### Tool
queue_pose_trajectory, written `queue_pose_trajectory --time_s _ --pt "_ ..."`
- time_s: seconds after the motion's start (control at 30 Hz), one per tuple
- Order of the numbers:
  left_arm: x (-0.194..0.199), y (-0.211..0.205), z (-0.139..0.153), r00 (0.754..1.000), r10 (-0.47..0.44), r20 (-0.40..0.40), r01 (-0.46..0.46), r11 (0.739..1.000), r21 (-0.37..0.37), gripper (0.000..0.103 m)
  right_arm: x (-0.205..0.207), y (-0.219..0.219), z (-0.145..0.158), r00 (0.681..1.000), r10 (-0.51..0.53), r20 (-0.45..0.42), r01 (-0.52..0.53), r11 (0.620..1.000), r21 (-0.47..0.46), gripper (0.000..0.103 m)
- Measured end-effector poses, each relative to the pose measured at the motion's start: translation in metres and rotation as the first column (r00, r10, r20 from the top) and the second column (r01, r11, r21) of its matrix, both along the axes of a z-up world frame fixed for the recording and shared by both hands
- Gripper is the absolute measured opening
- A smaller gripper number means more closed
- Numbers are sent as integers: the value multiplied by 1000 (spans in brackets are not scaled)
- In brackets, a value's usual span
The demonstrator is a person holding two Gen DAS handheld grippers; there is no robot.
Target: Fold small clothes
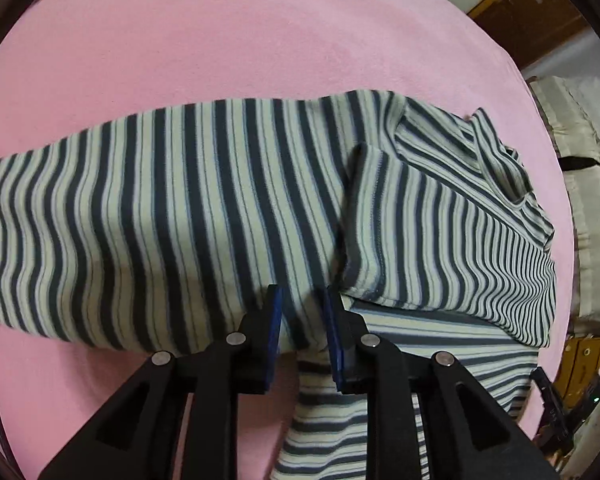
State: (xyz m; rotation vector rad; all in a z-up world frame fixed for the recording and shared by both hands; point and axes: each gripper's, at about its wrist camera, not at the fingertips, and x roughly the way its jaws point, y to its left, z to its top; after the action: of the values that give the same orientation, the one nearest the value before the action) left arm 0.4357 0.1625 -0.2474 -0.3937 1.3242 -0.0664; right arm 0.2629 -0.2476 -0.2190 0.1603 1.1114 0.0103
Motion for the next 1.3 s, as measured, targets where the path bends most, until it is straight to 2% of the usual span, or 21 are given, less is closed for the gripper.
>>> queue_pose_trajectory --time_s 0.13,0.3,0.4,0.5,0.6,0.63,0.73,0.8,0.83,0.9,0.97,1.1,1.3 --pt "-16 -18 25 996 -42 84 40 999 29 20 -1 4 8 999 -13 32 14 1000 -17 25" --pt "-25 -63 52 963 -129 236 114 990 80 29 10 14 25 995 -14 103 15 1000 -12 25" --pt "-17 -89 49 955 -181 237 166 983 82 29 25 27 28 992 11 125 -9 1000 -14 25" --pt "-5 -115 42 949 -197 245 183 980 80 29 41 45 31 986 45 159 -40 999 -36 25" --pt "2 -130 29 954 -195 228 186 981 62 30 56 54 27 985 63 162 -56 997 -47 25" --pt "4 -135 23 957 -193 216 184 981 64 30 59 54 23 987 61 148 -53 997 -57 25" --pt "4 -140 11 962 -183 202 170 982 76 35 68 43 -4 999 16 28 -13 993 -117 22" --pt "1 -143 7 961 -191 199 177 981 84 40 67 31 -22 999 -4 -45 -2 991 -132 10" --pt "0 -145 6 959 -200 199 185 978 94 43 63 25 -27 999 -9 -50 3 994 -113 9" --pt "-5 -148 6 953 -223 206 200 972 126 48 56 17 -26 999 -14 -38 11 996 -84 8" --pt "-7 -150 5 950 -236 206 208 967 148 54 53 19 -24 999 -6 -34 3 995 -104 8" --pt "-16 -150 14 952 -219 213 183 967 176 56 52 24 -23 1000 5 -25 -9 989 -147 8" --pt "-41 -166 34 934 -230 274 203 971 124 58 43 21 -23 1000 -10 -11 9 994 -110 8"
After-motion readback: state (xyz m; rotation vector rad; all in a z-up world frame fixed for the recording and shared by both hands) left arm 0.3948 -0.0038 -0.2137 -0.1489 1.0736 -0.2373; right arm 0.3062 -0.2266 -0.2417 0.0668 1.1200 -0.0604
